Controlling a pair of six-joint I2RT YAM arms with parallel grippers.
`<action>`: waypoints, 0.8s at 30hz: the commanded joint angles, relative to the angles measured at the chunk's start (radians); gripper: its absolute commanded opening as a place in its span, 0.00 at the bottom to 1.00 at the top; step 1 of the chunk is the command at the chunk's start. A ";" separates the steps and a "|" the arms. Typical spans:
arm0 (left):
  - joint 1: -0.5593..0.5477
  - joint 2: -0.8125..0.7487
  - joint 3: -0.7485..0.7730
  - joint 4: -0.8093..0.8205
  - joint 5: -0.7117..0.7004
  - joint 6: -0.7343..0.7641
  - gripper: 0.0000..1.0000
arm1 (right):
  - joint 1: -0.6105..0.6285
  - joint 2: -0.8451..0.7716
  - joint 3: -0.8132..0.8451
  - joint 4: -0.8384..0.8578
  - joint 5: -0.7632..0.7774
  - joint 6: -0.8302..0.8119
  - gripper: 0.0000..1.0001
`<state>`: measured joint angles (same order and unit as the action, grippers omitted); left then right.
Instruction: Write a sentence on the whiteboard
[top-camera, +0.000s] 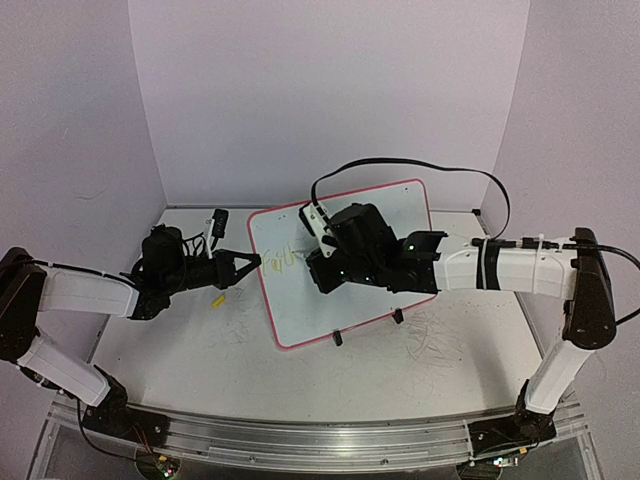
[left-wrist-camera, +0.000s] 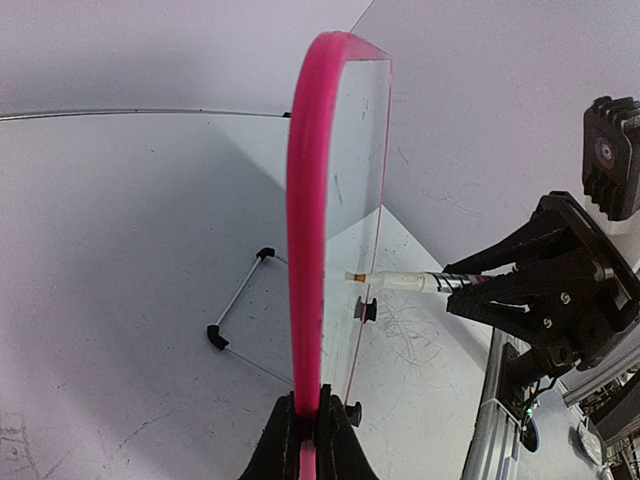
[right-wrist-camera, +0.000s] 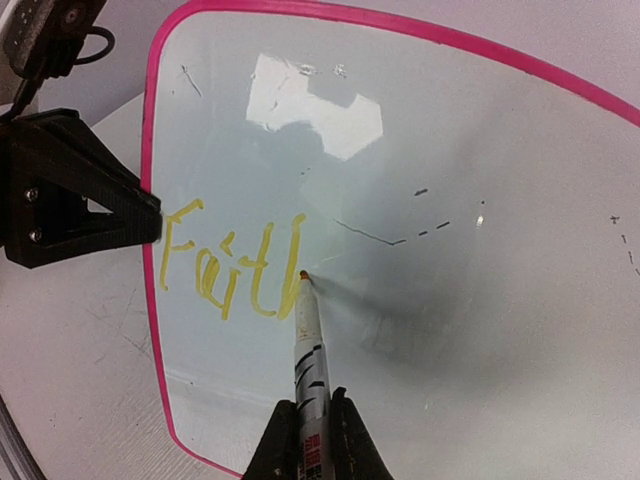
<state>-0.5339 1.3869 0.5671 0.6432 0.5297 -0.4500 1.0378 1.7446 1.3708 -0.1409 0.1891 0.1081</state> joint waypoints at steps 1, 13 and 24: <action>0.000 -0.039 0.016 0.036 0.025 0.010 0.00 | -0.006 -0.032 -0.024 -0.003 0.044 0.026 0.00; 0.000 -0.040 0.019 0.033 0.027 0.008 0.00 | -0.005 -0.042 -0.057 -0.012 0.021 0.040 0.00; 0.000 -0.042 0.013 0.034 0.023 0.010 0.00 | -0.005 -0.045 -0.064 -0.024 -0.006 0.048 0.00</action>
<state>-0.5339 1.3869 0.5671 0.6357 0.5289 -0.4500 1.0378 1.7275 1.3216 -0.1418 0.1813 0.1395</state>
